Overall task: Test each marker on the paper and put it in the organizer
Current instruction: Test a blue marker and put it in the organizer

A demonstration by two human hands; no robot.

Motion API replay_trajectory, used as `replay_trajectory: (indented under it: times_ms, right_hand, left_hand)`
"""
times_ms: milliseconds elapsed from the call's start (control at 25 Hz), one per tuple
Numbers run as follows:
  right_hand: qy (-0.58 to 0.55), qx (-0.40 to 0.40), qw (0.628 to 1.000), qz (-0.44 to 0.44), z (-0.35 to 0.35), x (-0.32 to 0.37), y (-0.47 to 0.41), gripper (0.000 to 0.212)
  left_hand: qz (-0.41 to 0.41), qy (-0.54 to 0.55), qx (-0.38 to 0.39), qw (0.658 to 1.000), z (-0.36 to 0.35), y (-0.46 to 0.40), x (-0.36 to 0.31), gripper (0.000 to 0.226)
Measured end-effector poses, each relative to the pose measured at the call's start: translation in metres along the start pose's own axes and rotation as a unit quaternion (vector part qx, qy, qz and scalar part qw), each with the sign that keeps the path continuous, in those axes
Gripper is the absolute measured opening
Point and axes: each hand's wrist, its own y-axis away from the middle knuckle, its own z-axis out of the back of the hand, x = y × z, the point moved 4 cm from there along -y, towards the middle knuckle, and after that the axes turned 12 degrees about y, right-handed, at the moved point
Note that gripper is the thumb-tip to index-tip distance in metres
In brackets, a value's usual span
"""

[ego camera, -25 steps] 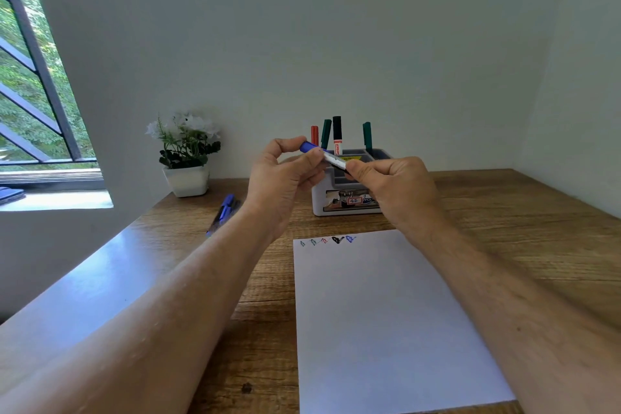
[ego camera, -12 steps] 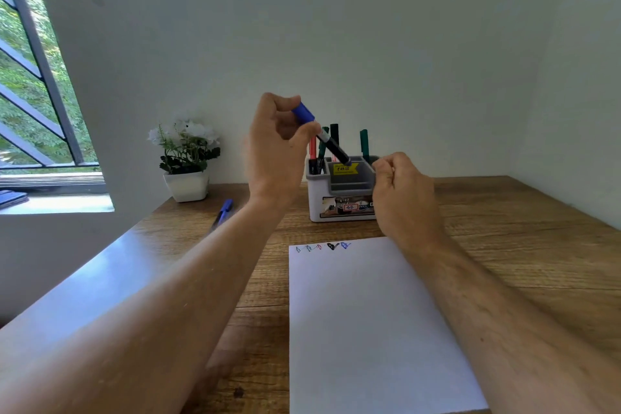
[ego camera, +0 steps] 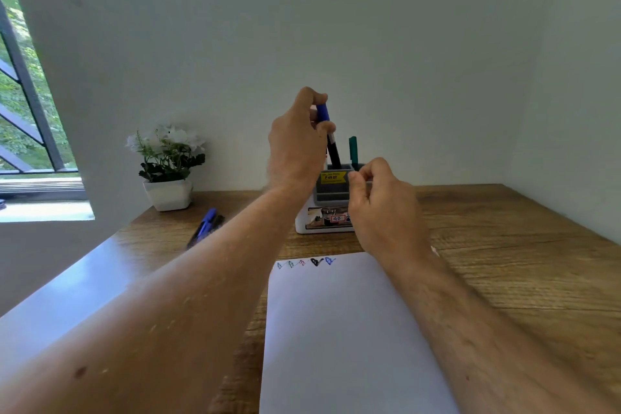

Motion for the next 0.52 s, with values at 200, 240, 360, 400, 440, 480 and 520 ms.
replay_trajectory:
  times_ms: [200, 240, 360, 400, 440, 480, 520]
  right_hand:
    - [0.009, -0.004, 1.0, 0.015, 0.0, 0.003, 0.0, 0.014]
    - [0.006, -0.003, 1.0, 0.017, 0.0, 0.003, -0.001, 0.014]
    - [0.005, -0.005, 1.0, 0.016, 0.0, 0.002, -0.001, 0.013]
    - [0.002, -0.006, 1.0, 0.015, 0.0, 0.001, -0.001, 0.013]
    - [0.0, -0.007, 1.0, 0.013, 0.0, 0.001, -0.001, 0.014]
    - [-0.001, -0.008, 1.0, 0.012, 0.0, 0.001, -0.001, 0.014]
    - [-0.001, -0.008, 1.0, 0.011, 0.0, 0.001, -0.001, 0.014]
  left_hand:
    - [0.059, -0.101, 0.051, 0.992, -0.021, -0.002, 0.017, 0.032]
    - [0.065, -0.121, 0.062, 0.989, -0.024, -0.003, 0.02, 0.033]
    - [0.066, -0.187, 0.1, 0.975, -0.034, -0.004, 0.026, 0.034]
    - [0.067, -0.206, 0.108, 0.97, -0.036, -0.004, 0.027, 0.036]
    - [0.065, -0.221, 0.112, 0.967, -0.038, -0.004, 0.028, 0.038]
    - [0.061, -0.235, 0.115, 0.963, -0.038, -0.005, 0.027, 0.041]
    - [0.052, -0.251, 0.118, 0.959, -0.038, -0.006, 0.027, 0.043]
